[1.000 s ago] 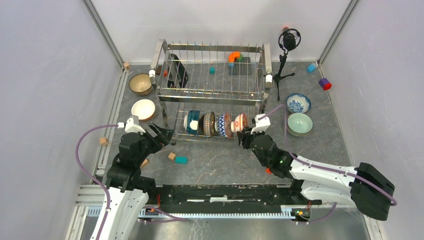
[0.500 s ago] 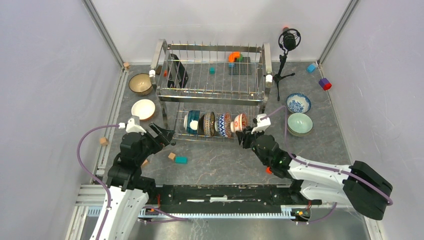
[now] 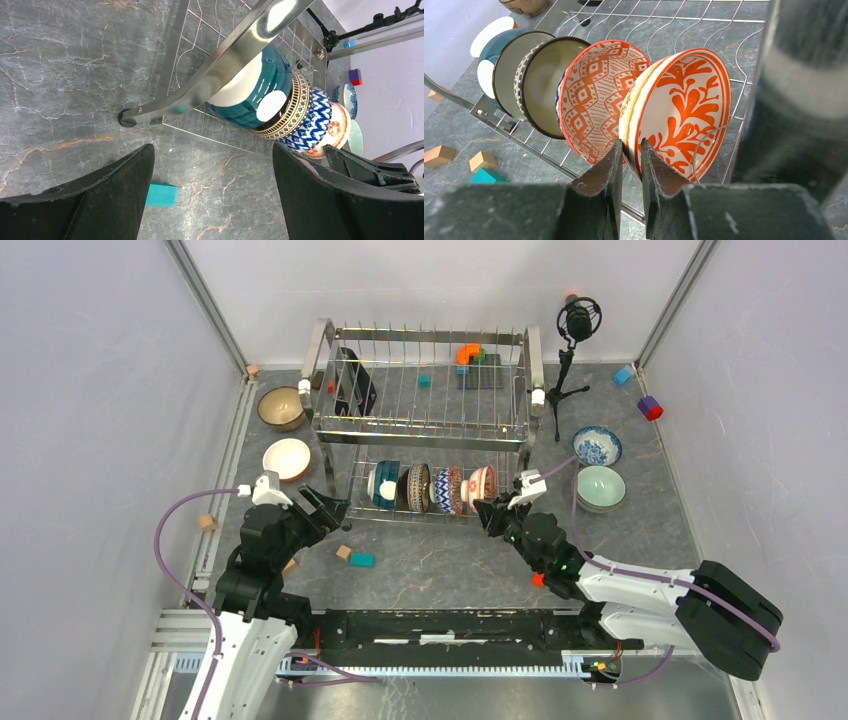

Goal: Unload the bowls from the dish rack
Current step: Pick up the bowl from the dish rack.

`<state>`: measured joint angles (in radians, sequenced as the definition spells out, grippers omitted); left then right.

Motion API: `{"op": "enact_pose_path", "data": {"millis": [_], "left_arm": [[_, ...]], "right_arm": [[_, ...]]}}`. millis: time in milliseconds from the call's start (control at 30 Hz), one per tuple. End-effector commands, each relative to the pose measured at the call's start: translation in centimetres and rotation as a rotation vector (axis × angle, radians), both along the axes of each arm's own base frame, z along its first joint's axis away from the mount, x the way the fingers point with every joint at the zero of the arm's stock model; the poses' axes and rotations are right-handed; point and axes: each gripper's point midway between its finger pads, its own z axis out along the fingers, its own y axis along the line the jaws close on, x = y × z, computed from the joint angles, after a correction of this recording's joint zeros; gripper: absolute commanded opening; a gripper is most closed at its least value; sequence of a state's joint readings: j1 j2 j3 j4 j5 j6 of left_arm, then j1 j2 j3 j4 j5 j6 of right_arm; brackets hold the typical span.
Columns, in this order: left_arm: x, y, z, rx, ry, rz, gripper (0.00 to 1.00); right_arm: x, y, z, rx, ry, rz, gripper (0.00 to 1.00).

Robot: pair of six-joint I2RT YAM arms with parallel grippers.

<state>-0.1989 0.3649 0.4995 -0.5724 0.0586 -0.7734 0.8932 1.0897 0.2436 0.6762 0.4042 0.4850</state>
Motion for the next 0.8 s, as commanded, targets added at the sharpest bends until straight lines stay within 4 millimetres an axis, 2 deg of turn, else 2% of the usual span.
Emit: {"op": "enact_pose_path", "data": {"millis": [0,367,767], "left_arm": [[0.4,-0.4,0.6,-0.038,-0.024,-0.001,0.93],[0.3,-0.4,0.4,-0.036,-0.018,0.001,0.93],[0.3,-0.5,0.4,-0.034,-0.015,-0.002,0.93]], "right_arm": [[-0.4,-0.2,0.0,0.028,-0.015,0.024,0.0],[-1.2,-0.9,3.1,0.126,-0.118,0.046,0.0],[-1.9,-0.4,3.0,0.287,-0.06,0.109,0.0]]}}
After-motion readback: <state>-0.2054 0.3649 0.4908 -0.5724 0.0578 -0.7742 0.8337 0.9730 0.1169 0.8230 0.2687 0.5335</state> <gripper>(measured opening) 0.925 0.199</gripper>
